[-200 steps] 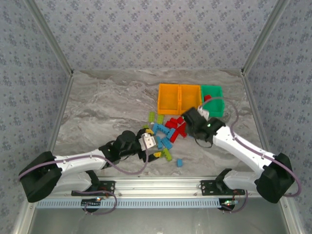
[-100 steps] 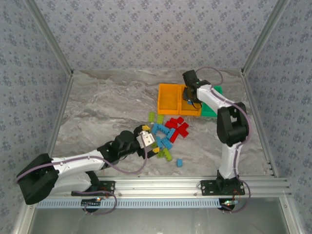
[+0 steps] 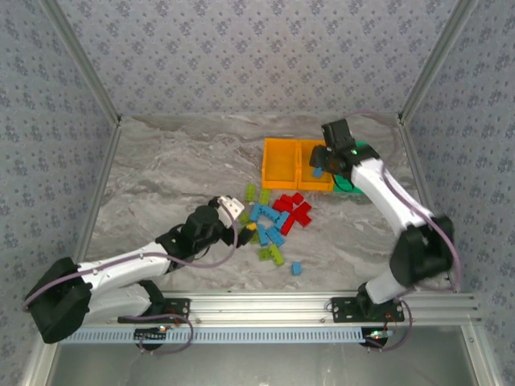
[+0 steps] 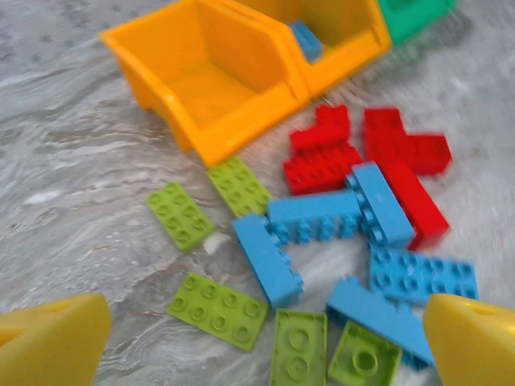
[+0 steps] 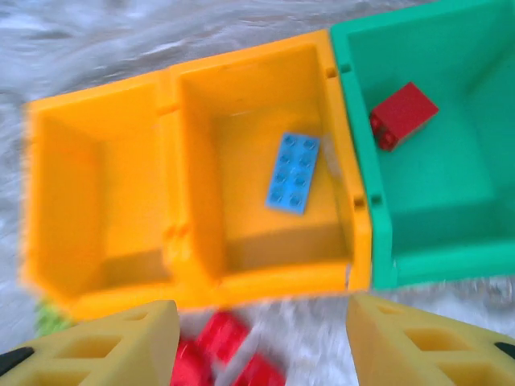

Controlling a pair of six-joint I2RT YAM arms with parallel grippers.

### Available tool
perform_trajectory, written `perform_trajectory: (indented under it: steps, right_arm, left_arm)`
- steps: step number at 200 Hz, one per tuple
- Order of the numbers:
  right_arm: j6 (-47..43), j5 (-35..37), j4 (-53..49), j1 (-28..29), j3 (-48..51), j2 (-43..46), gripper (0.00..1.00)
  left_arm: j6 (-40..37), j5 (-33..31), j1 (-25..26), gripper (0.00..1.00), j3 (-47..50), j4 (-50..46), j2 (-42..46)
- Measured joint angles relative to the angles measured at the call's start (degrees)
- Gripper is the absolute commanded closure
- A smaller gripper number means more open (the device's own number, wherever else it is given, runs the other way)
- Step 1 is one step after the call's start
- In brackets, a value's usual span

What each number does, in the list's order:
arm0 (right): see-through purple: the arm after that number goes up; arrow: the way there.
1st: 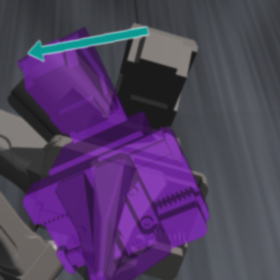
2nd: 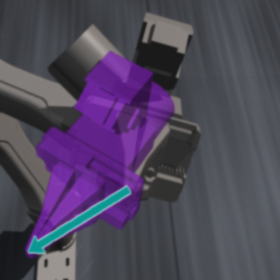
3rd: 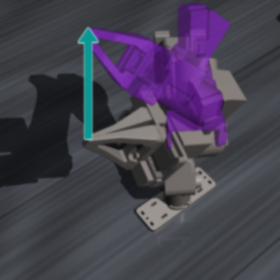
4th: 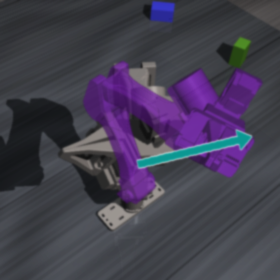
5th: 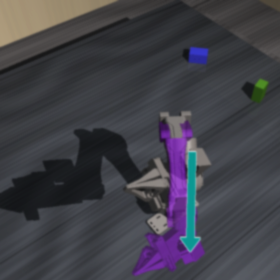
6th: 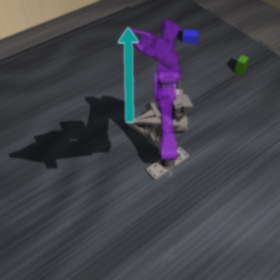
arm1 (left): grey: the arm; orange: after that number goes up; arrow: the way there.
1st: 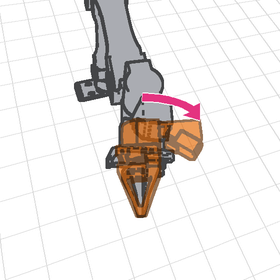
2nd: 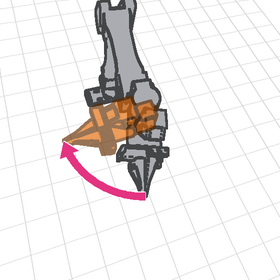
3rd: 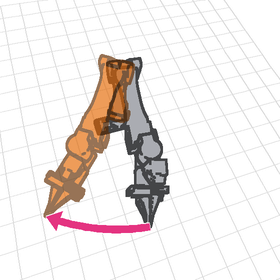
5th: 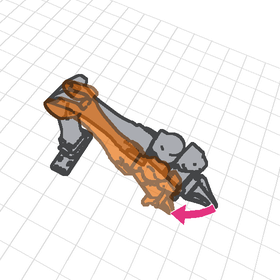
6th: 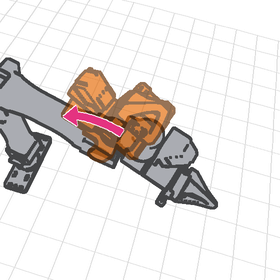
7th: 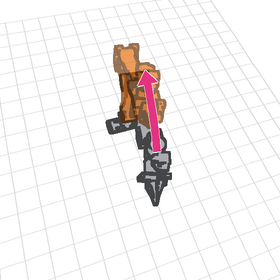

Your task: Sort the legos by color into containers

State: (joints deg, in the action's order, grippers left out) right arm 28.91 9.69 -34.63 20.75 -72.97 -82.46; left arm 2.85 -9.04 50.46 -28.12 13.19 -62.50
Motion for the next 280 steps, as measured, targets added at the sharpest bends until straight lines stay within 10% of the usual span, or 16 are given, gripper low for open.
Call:
perform_trajectory:
  steps: [49,124,280]
  right_arm:
    - [-0.1,-1.6,-7.0,15.6,12.1,25.2,0.15]
    - [4.3,4.1,-18.5,13.0,19.8,25.5,0.03]
    - [7.4,3.6,-20.8,10.6,21.7,34.3,0.02]
  left_arm:
    - [38.1,-9.0,3.1,0.13,-15.4,-24.1,-0.4]
    - [79.4,-0.5,19.1,0.30,-26.3,-39.7,-20.6]
    - [87.2,6.4,21.6,0.62,-37.9,-38.8,-41.6]
